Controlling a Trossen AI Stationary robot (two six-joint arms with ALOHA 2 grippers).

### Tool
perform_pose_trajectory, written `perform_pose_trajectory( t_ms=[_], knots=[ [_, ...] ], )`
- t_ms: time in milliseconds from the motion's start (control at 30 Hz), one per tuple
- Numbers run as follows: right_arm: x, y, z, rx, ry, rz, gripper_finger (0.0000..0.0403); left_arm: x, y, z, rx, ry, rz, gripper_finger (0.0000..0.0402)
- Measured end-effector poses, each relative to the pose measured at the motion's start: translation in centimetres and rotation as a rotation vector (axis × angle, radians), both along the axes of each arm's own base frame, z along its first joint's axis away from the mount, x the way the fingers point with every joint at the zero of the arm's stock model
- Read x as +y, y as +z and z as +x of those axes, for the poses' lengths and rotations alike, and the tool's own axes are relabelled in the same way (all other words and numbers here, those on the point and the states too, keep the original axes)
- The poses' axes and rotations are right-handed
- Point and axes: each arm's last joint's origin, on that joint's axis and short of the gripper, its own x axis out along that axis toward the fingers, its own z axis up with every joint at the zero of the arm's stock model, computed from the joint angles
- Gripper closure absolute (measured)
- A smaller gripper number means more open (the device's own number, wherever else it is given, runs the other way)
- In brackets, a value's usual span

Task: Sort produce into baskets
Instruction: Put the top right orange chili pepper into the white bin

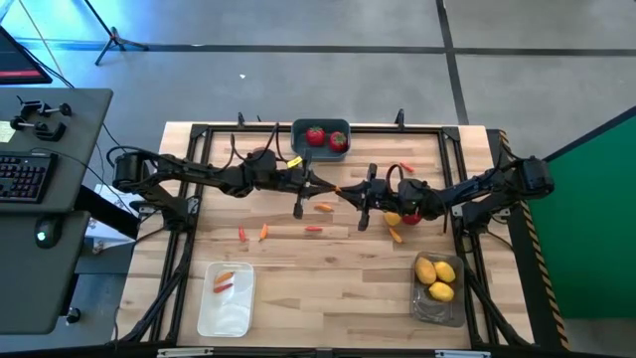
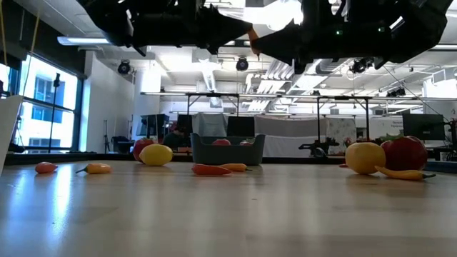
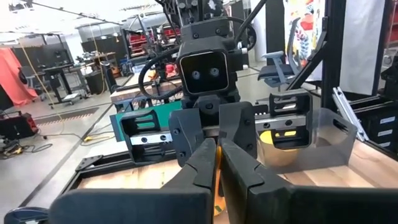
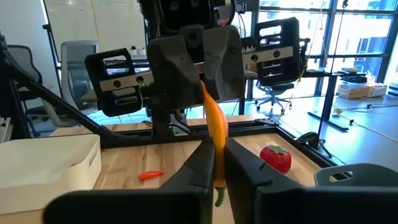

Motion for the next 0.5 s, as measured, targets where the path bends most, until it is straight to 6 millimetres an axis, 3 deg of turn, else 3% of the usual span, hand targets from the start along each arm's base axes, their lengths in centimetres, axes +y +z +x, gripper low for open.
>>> perform_pose_trajectory(
  t_ms=[333, 500],
  knots=[
    [0.0, -0.6, 0.0, 0.049, -0.003, 0.086, 0.0215, -0.2, 0.6, -0.4, -0.007, -0.049, 0.007, 0.0401],
    [0.0, -1.0, 0.0, 0.088, -0.005, 0.087, 0.0164, -0.6, 1.6, -1.8, 0.076, -0.1, -0.012, 0.0401]
  ],
)
